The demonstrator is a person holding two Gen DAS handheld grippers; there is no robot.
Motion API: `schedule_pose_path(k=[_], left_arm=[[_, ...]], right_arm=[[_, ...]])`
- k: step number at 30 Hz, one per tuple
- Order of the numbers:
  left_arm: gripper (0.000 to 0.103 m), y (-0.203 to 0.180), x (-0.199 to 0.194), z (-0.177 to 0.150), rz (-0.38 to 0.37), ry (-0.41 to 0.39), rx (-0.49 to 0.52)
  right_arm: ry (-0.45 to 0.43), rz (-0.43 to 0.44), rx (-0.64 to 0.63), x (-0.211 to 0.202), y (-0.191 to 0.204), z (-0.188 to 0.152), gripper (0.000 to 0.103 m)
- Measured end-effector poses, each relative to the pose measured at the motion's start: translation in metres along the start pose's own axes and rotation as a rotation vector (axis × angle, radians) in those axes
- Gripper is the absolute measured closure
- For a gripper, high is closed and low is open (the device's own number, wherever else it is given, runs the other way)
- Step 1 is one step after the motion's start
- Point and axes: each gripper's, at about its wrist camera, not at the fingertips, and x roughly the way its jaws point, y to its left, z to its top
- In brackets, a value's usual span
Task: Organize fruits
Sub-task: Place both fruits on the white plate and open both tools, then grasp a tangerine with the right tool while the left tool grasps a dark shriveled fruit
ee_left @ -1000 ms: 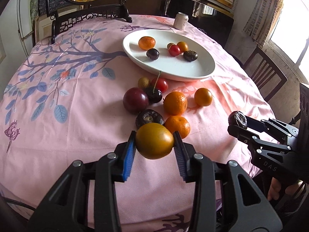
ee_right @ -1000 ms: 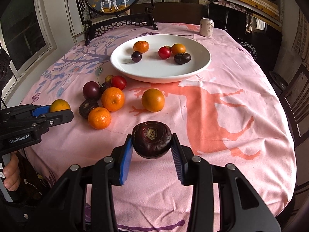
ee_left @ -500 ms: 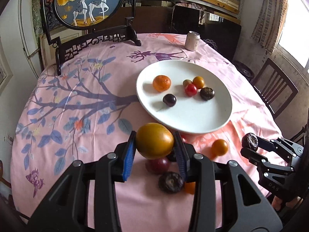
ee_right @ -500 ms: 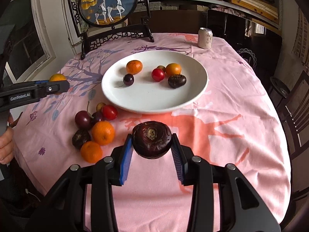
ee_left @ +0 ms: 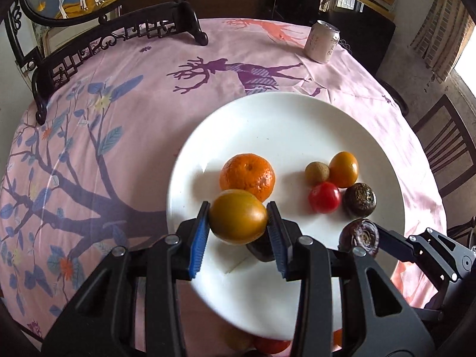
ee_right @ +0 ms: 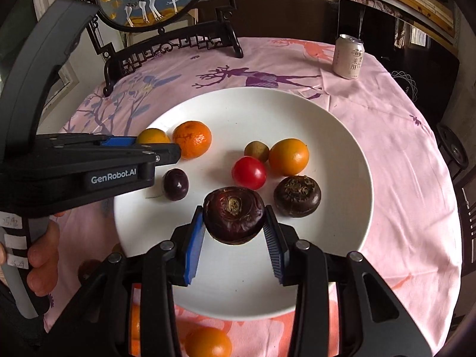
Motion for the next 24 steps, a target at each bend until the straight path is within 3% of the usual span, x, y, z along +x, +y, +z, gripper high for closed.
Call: schedule_pose_path(k=[5, 7, 12, 15, 19, 24], left_arm=[[0.063, 0.001, 0.003, 0.004, -0.004, -0.001, -0.005], [0.053, 0.003, -0.005, 0.006, -0.016, -0.012, -0.015], [0.049, 0.014, -0.063, -0.007, -0.031, -0.114, -0.021], [0.041, 0.021, -0.106, -0.042, -0.032, -0.196, -0.022], [0.037, 0.031, -0.137, -0.105, 0.022, -0.267, -0.033], [0.037, 0.051, -0.135, -0.160, 0.030, -0.221, -0.073]], right_arm=[[-0.006, -0.004, -0.007, 0.012, 0.001, 0.001, 0.062], [-0.015, -0.020, -0.010, 0.010, 0.001, 0.002, 0.043], [-0.061, -0.056, -0.029, -0.031, 0.005, -0.011, 0.043], [-0.108, -0.061, -0.039, -0.070, 0.012, -0.041, 0.043], [-0.123, -0.032, -0.012, -0.101, 0.020, -0.092, 0.040], [-0.073, -0.037, -0.004, -0.105, 0.033, -0.121, 0.040]])
